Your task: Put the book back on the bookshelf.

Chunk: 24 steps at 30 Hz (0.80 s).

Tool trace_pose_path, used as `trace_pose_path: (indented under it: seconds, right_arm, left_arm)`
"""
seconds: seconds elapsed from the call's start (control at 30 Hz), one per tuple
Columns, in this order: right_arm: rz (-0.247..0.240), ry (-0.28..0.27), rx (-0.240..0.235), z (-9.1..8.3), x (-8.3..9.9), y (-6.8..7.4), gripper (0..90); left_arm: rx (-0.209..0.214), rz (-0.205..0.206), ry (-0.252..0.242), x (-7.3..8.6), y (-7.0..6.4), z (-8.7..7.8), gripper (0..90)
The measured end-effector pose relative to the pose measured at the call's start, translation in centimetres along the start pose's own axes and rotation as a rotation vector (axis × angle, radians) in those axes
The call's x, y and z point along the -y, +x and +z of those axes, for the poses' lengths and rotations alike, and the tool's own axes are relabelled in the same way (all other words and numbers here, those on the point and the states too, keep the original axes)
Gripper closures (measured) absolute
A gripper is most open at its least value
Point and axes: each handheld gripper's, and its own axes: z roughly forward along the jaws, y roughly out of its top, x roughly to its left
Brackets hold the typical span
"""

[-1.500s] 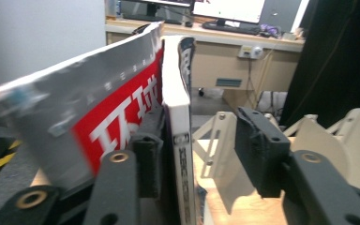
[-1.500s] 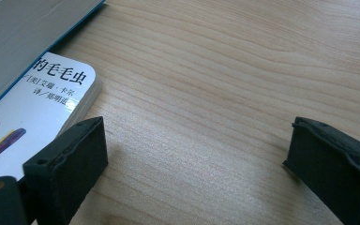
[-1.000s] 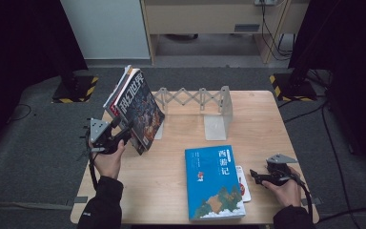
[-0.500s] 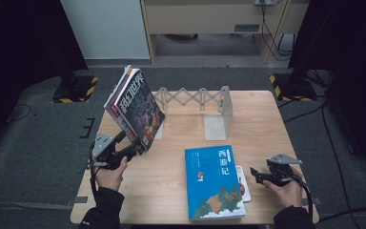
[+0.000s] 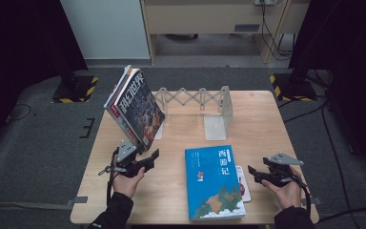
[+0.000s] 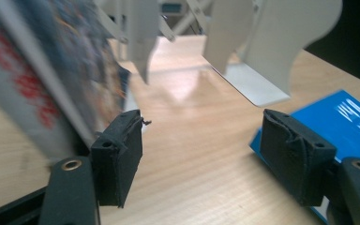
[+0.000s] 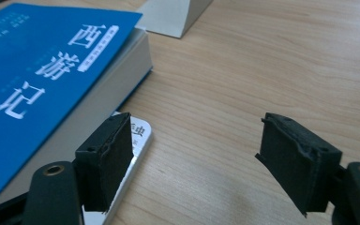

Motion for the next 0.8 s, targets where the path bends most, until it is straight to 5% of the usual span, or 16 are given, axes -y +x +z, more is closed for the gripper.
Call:
trace_pose_path:
  seconds: [0.17, 0.57, 0.8]
  right_arm:
    - [0.034, -0.044, -0.048, -0.3, -0.4, 0.5, 29.2]
    - [0.049, -0.036, -0.133, 0.1, -0.6, 1.9, 33.4]
    - [0.049, -0.027, -0.169, 0.5, -0.6, 2.8, 34.4]
  left_arm:
    - [0.099, 0.015, 0.074, 1.0, -1.7, 1.5, 30.4]
    - [0.211, 0.081, 0.216, 2.9, -5.1, 4.1, 28.5]
    - [0.282, 0.057, 0.247, 3.6, -5.9, 5.1, 25.6]
